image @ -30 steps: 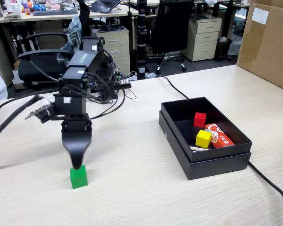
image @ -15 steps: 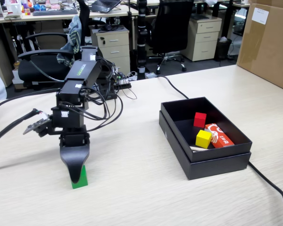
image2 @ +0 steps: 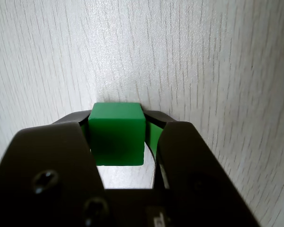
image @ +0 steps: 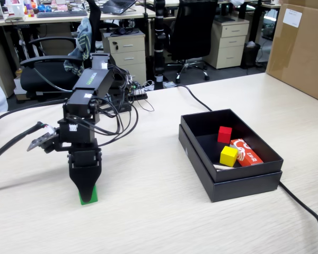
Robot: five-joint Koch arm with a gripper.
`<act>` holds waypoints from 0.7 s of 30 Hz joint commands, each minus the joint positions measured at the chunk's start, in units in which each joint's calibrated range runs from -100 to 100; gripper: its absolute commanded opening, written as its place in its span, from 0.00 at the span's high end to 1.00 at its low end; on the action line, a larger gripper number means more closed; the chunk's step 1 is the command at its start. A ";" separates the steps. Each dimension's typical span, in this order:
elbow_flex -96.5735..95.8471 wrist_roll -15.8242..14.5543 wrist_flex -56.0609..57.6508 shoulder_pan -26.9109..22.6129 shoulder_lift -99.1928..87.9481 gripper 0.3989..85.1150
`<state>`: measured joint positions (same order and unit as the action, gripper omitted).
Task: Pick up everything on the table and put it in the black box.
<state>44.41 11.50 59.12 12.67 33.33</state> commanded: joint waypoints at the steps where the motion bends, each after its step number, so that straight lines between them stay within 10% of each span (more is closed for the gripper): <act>1: 2.83 0.00 1.31 0.29 -0.57 0.81; 5: 3.10 -0.59 2.70 0.34 -1.03 0.99; 21: -18.12 -5.81 7.10 -7.28 -59.78 0.99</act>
<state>26.79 7.64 66.01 8.23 -11.33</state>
